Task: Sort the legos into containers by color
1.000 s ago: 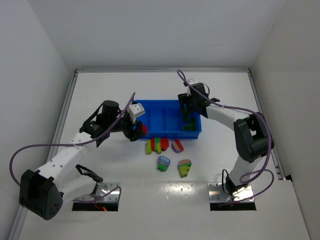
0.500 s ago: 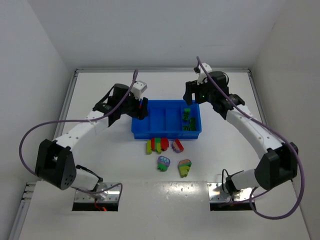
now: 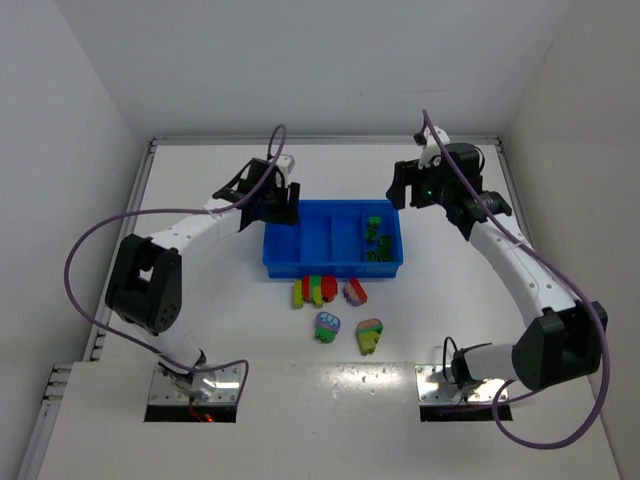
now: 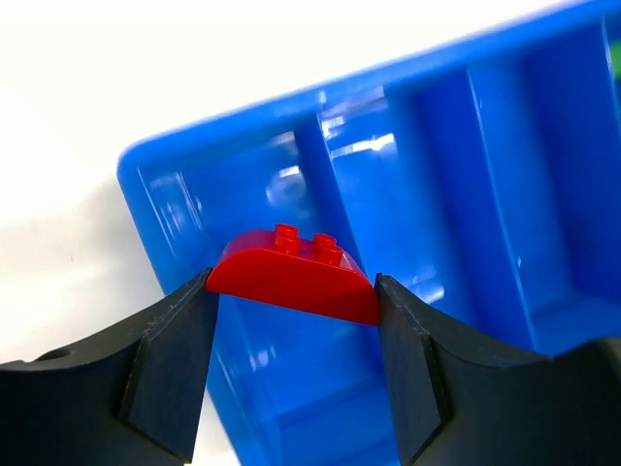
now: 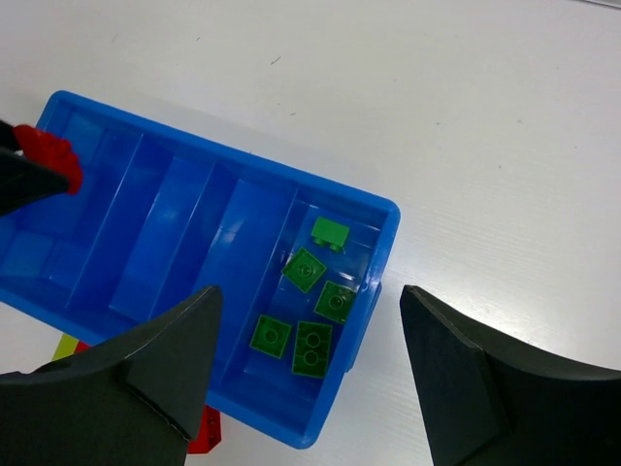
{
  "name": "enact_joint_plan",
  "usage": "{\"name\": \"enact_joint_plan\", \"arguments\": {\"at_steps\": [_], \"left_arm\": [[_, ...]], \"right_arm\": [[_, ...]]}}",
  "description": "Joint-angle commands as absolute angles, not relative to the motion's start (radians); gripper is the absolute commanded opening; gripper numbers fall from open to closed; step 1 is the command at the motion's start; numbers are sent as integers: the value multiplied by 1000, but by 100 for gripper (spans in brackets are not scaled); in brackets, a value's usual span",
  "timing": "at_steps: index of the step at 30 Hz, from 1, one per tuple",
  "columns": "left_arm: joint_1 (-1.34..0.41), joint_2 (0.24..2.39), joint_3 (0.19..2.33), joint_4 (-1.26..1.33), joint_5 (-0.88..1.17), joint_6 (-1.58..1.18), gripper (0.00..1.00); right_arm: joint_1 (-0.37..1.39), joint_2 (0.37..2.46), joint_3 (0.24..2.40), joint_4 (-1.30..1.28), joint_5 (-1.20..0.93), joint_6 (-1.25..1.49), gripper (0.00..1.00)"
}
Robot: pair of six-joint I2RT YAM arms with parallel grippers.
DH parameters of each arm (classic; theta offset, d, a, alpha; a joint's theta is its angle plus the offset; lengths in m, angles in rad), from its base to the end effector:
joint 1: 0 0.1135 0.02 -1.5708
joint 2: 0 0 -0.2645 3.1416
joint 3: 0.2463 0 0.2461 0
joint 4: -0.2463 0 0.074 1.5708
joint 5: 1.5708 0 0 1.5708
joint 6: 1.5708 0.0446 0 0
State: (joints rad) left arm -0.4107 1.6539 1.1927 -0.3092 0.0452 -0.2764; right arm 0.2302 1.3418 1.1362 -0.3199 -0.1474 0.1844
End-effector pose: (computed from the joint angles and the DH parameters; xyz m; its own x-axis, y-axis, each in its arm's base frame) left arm 0.3361 -0.1486 0.2420 -0.7312 0.0211 -0.6818 0.2381 0.9446 -0.2261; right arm 0.2984 0.0767 0.3219 -0.5442 0.0588 -0.8369 -0.2539 0.9392 0.2310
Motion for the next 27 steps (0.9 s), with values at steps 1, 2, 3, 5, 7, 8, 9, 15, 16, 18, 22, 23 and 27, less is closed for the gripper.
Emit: {"name": "enact_joint_plan", "arguments": {"at_steps": [1,2,3,5,7,8,9,15,16,18,22,23,27], "left_arm": [[-411,1684,1268,-285,9,-336,21],[-411,1695,1269,-285,-1,-336,21],[-411,1712,1281,-285,-2,-345,21],[-420,1724,1290,-285,-11,-345,21],[-420,1735,1299,-285,-23,-345,21],[-420,1746,1299,-285,-35,-345,21],[-420,1746,1308,-285,-46,-345,21],[-430,1766,1308,-285,-104,-345,33],[-430,1766,1308,-285,-113,-345,37],[-430,1775,1318,-285,-114,-345,48],[-430,1775,1318,-285,-114,-336,64],[-430,1775,1318,-285,-114,-336,67],[-430,1775,1318,-295,-114,-336,85]], "right_arm": [[215,1328,1126,-305,-189,199,75],[215,1328,1126,-305,-189,199,75],[215,1328,1117,-305,-189,199,75],[215,1328,1117,-305,-189,199,75],[215,1328,1108,-305,-189,199,75],[215,1338,1108,-305,-189,199,75],[206,1338,1108,-305,-199,199,75],[206,1347,1098,-296,-219,199,75],[206,1347,1098,-296,-230,209,75],[196,1356,1098,-296,-230,209,75],[196,1356,1089,-296,-239,209,75],[196,1356,1089,-296,-239,209,75],[196,1347,1089,-296,-239,209,75]]}}
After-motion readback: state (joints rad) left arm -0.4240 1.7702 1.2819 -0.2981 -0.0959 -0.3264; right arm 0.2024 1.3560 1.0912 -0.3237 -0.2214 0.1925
